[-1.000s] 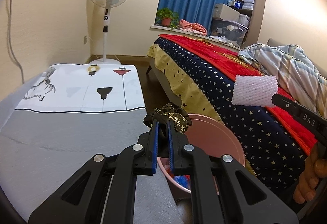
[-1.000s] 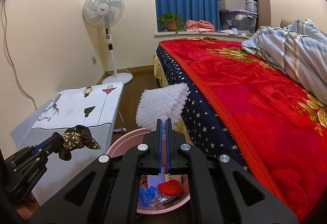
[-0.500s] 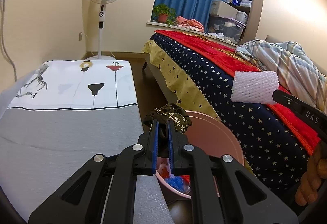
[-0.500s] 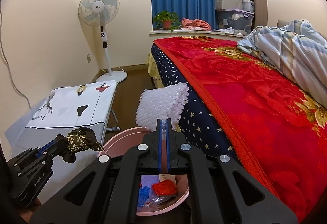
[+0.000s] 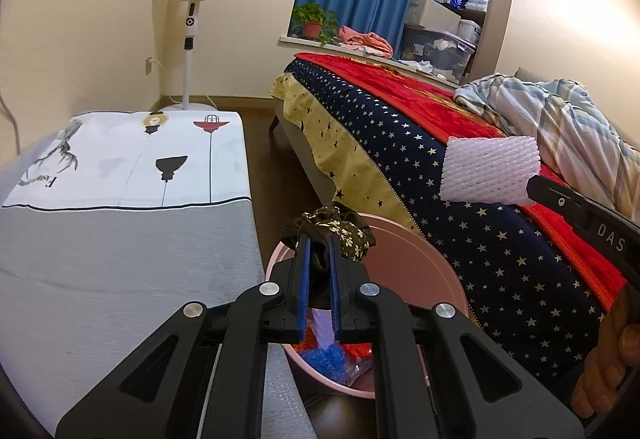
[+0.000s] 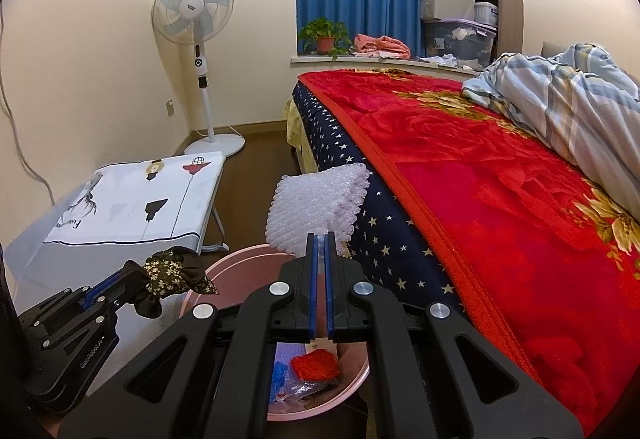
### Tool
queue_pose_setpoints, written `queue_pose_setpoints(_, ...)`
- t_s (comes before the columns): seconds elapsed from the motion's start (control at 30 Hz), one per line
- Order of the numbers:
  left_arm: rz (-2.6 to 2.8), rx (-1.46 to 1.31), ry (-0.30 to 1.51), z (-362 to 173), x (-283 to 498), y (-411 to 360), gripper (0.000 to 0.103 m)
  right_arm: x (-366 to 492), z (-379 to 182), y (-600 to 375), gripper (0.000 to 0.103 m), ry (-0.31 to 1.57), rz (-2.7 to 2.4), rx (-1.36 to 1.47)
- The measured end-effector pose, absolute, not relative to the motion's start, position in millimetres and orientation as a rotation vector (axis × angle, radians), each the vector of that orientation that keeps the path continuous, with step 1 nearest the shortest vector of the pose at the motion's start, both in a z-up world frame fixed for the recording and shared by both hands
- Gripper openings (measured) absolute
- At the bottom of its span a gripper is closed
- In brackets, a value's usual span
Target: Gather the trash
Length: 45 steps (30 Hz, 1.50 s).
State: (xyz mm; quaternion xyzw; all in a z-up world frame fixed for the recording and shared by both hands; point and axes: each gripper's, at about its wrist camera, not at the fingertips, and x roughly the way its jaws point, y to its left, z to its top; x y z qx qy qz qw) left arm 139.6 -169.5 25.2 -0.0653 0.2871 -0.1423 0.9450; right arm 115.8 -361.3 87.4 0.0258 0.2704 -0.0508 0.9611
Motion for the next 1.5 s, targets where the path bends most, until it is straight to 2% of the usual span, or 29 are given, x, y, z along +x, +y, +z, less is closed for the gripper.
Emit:
queue_pose_setpoints(0.43,-0.328,-0.138,0.632,12,154,-186,0.009,121,79,-368,0.004,0.580,-0.113,0.047)
queue_pose_setpoints(0.5,-0.353,-0.138,0.652,10,157,-189,0.012,122,78,-370,0.008,0.585,-0.109,0.053)
queue_pose_setpoints(0.53,-0.357,-0.138,0.658,9,158,-189,0.020,123,77,-372,0.009,0.593,-0.108,0.062)
queue_pose_setpoints(0.57,-0.356,-0.137,0.660,9,158,-189,0.033,123,77,-374,0.021,0.598,-0.111,0.068)
queue_pose_setpoints(0.6,-0.347,-0.132,0.653,11,156,-188,0.038,122,77,-376,0.046,0.593,-0.129,0.077)
queue_pose_setpoints(0.67,-0.343,-0.128,0.646,14,154,-184,0.041,119,80,-380,0.065,0.572,-0.147,0.083)
queue_pose_setpoints(0.73,-0.348,-0.115,0.635,20,149,-179,0.044,117,81,-381,0.065,0.569,-0.143,0.093)
queue_pose_setpoints(0.77,-0.345,-0.107,0.628,22,146,-176,0.051,116,81,-382,0.066,0.569,-0.139,0.102)
queue_pose_setpoints(0.83,-0.334,-0.098,0.603,30,136,-167,0.061,112,83,-382,0.075,0.561,-0.137,0.116)
queue_pose_setpoints(0.9,-0.321,-0.093,0.580,37,124,-158,0.069,105,87,-381,0.092,0.539,-0.138,0.120)
queue_pose_setpoints(0.97,-0.308,-0.074,0.554,43,107,-150,0.080,96,92,-377,0.098,0.522,-0.124,0.123)
queue_pose_setpoints(1.07,-0.283,-0.033,0.515,51,84,-139,0.088,86,96,-370,0.098,0.517,-0.099,0.129)
queue_pose_setpoints(1.23,-0.246,-0.052,0.507,57,54,-113,0.094,59,97,-355,0.098,0.507,-0.071,0.168)
queue_pose_setpoints(1.5,-0.152,-0.083,0.503,59,4,-75,0.095,17,95,-322,0.098,0.474,-0.054,0.131)
